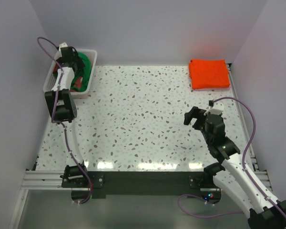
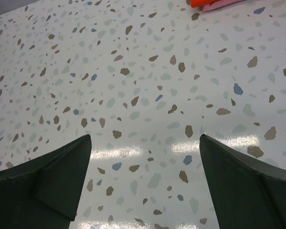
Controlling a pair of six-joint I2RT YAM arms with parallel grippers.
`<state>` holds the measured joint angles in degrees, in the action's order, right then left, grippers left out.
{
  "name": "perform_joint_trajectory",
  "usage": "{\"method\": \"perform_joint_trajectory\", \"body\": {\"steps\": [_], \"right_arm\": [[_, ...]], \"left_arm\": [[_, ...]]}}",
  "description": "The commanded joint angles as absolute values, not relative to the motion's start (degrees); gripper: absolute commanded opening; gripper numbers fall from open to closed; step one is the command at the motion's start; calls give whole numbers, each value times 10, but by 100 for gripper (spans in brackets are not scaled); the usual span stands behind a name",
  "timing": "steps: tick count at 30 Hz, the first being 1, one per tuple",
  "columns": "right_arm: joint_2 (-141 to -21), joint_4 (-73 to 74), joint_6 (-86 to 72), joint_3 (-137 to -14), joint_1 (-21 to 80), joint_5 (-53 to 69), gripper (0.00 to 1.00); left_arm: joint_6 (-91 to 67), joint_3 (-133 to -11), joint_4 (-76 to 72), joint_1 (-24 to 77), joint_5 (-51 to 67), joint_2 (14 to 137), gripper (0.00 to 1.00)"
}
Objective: Fold and stack the t-shirts
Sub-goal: Grab the tshirt from the pile
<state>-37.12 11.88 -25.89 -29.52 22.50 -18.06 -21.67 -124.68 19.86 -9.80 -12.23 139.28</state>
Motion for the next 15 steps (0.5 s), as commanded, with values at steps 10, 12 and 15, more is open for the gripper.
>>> {"method": "perform_joint_trajectory", "body": {"steps": [10, 12, 15], "right_arm": [[-370, 112, -259, -306, 227, -185, 99], [-370, 113, -258, -308, 227, -184, 99], [-371, 112, -258, -307, 227, -183, 99]], "left_arm": [[-214, -1291, 156, -103, -115, 1370, 10], [-212, -1288, 159, -104, -118, 1342, 3], [-225, -1277, 165, -103, -127, 1297, 0]]}}
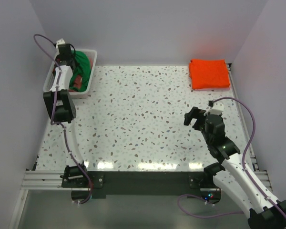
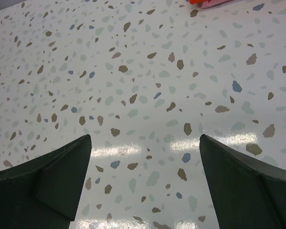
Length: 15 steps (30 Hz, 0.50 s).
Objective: Fold and stack the t-shirts
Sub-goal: Grab the tshirt from the pile
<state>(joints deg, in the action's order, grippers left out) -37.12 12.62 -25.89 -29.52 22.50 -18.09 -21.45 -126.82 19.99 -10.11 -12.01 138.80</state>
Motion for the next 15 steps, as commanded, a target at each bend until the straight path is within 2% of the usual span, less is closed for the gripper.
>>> {"method": "perform_joint_trajectory", "body": {"steps": [1, 10, 15], "right_arm": [[-369, 112, -259, -305, 226, -182, 99], [-364, 114, -259, -300, 227, -164, 99], [-348, 112, -260, -293, 227, -158, 99]], "left_arm": [[-235, -1268, 176, -103, -135, 1272, 0], [-294, -1227, 189, -98, -95, 1132, 0], [-271, -1225, 200, -50, -122, 1052, 0]]}}
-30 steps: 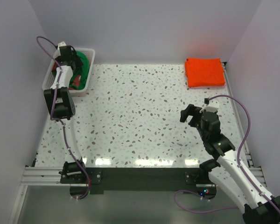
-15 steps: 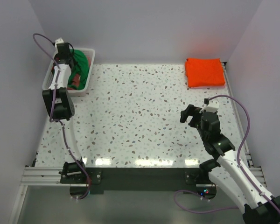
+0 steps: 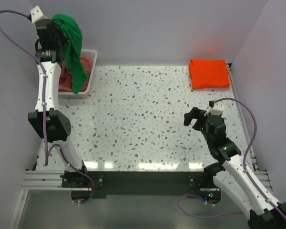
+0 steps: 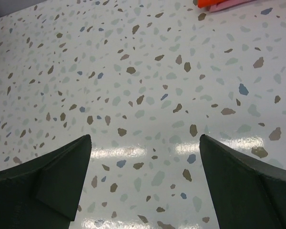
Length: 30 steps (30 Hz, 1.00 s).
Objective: Fold and stack the t-shirts
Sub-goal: Grab the tshirt from the pile, then move the tshirt to the center of the board
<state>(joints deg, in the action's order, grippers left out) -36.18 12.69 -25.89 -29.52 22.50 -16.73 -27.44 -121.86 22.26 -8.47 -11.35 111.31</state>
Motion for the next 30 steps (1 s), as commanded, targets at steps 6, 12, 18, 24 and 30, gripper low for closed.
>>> {"method": "perform_joint_trajectory", "body": {"steps": [6, 12, 18, 24, 30], "right_arm": [[-330, 116, -259, -290, 227, -150, 99], [-317, 136, -274, -300, 227, -174, 99], [-287, 156, -271, -311, 227, -149, 99], [-286, 162, -275, -308, 226, -119, 99], [-297, 166, -269, -308, 226, -99, 99]], "left_arm": [[-238, -1189, 189, 39, -146, 955, 0], [-314, -1048, 131, 100, -100, 840, 0], [-383, -864, 94, 209, -92, 771, 0], [-418, -817, 190, 361, -215, 794, 0], [-451, -812, 255, 404, -233, 871, 0]]}}
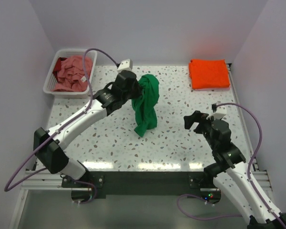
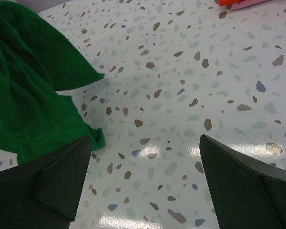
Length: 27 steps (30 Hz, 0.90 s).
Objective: Fold and stack the t-shirts
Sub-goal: Move the tshirt to the center of the board
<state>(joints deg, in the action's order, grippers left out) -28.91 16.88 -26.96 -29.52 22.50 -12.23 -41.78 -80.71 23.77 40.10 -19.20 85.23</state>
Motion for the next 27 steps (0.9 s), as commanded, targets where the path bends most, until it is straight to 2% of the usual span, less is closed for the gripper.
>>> {"method": "perform_joint_trajectory", "body": {"steps": [1, 5, 10, 11, 12, 13, 14, 16, 17, 22, 27], "right_arm": [[-307, 159, -268, -307, 227, -91, 99], [-346, 165, -274, -314, 226, -82, 99], [-379, 160, -276, -316, 227, -32, 99], [-390, 158, -276, -316, 227, -24, 99], [-396, 157, -276, -316, 227, -15, 99], [-403, 159, -276, -317, 227, -7, 98], [-410, 156, -272, -318, 228, 21, 99], [-424, 144, -271, -316, 231, 43, 99], [-429, 142, -269, -316, 239, 54, 99], [-496, 142, -248, -335, 300, 26, 98], [-600, 113, -243, -383, 449, -104, 99]], "left_arm": [[-451, -818, 260, 412, -236, 899, 0], [-449, -878, 303, 415, -271, 985, 0], [-440, -1040, 424, 411, -384, 1135, 0], [-419, -1055, 428, 411, -389, 1150, 5], [-400, -1067, 411, 403, -387, 1172, 13], [-383, -1073, 405, 395, -349, 1183, 39], [-377, -1078, 409, 385, -325, 1190, 60], [-376, -1059, 400, 359, -281, 1182, 91], [-377, -1039, 387, 352, -275, 1169, 100], [-381, -840, 278, 300, -208, 1014, 100], [-406, -637, 215, 283, -191, 847, 100]]}}
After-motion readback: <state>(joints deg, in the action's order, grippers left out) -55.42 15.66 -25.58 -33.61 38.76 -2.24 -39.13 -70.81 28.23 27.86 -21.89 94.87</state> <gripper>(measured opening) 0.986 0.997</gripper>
